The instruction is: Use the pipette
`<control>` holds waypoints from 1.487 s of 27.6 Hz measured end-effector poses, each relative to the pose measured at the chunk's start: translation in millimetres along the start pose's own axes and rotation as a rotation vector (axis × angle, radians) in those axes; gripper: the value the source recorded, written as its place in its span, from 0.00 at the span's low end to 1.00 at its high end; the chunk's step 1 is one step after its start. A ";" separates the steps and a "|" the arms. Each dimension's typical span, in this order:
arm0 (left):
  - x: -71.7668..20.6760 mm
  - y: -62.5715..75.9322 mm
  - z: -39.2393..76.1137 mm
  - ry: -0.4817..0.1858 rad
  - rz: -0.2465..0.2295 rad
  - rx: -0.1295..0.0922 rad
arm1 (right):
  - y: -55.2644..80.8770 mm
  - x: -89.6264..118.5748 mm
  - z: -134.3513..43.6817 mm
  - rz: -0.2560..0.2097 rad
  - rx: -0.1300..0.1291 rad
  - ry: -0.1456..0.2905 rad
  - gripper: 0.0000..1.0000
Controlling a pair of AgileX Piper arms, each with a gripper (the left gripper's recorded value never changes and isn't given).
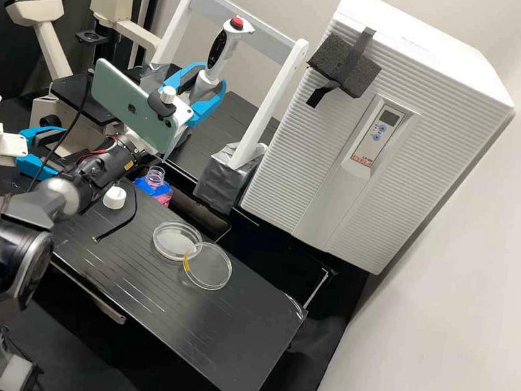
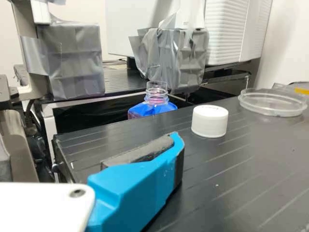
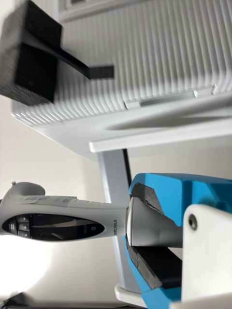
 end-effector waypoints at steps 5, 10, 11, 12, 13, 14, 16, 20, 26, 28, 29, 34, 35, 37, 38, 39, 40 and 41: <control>-3.3 -2.0 3.4 -0.059 -0.017 -0.059 | 31.7 -14.0 11.3 0.013 -0.005 0.056 0.00; -6.6 0.4 9.4 -0.130 -0.007 -0.065 | 62.9 -26.3 27.2 0.030 -0.024 0.074 0.00; -6.6 0.8 9.6 -0.132 -0.003 -0.070 | 67.3 -28.1 29.2 0.035 -0.032 0.073 0.00; -7.0 0.8 9.9 -0.135 -0.001 -0.075 | 69.9 -29.8 31.2 0.032 -0.029 0.073 0.00; -6.9 1.2 10.1 -0.137 0.003 -0.075 | 73.5 -31.9 33.6 0.032 -0.034 0.070 0.00; -7.6 1.0 10.2 -0.139 0.005 -0.083 | 78.0 -34.8 36.9 0.033 -0.039 0.064 0.00; -8.4 0.2 10.6 -0.143 0.003 -0.085 | 82.2 -38.0 41.4 0.028 -0.049 0.055 0.00; -9.2 -0.9 10.8 -0.146 -0.003 -0.084 | 87.4 -44.7 50.3 -0.008 -0.044 0.038 0.00; -9.3 -0.9 11.0 -0.147 -0.004 -0.083 | 81.0 -45.8 54.3 -0.073 -0.032 -0.001 0.00; -9.3 -1.0 11.1 -0.149 -0.004 -0.082 | 79.0 -47.6 55.7 -0.088 -0.034 -0.008 0.00; -9.3 -1.1 11.3 -0.151 -0.005 -0.081 | 78.9 -47.5 55.8 -0.089 -0.034 -0.009 0.00; -8.9 -3.1 11.5 -0.158 -0.016 -0.077 | 81.8 -48.3 58.2 -0.078 -0.044 -0.020 0.00; -8.9 -3.1 11.5 -0.158 -0.016 -0.077 | 82.2 -48.3 58.5 -0.077 -0.045 -0.021 0.00; -8.2 -2.2 11.6 -0.159 -0.012 -0.076 | 83.8 -48.5 59.4 -0.071 -0.049 -0.025 0.00; -8.2 -2.2 11.6 -0.159 -0.012 -0.076 | 84.1 -48.5 59.6 -0.069 -0.051 -0.026 0.00; -8.2 -2.2 11.6 -0.159 -0.012 -0.076 | 84.9 -48.6 60.0 -0.067 -0.053 -0.029 0.00; -8.0 -2.8 12.0 -0.160 -0.015 -0.077 | 85.8 -48.7 60.6 -0.063 -0.055 -0.031 0.00; -7.8 -3.4 11.8 -0.159 -0.017 -0.077 | 85.7 -48.7 60.5 -0.063 -0.055 -0.031 0.00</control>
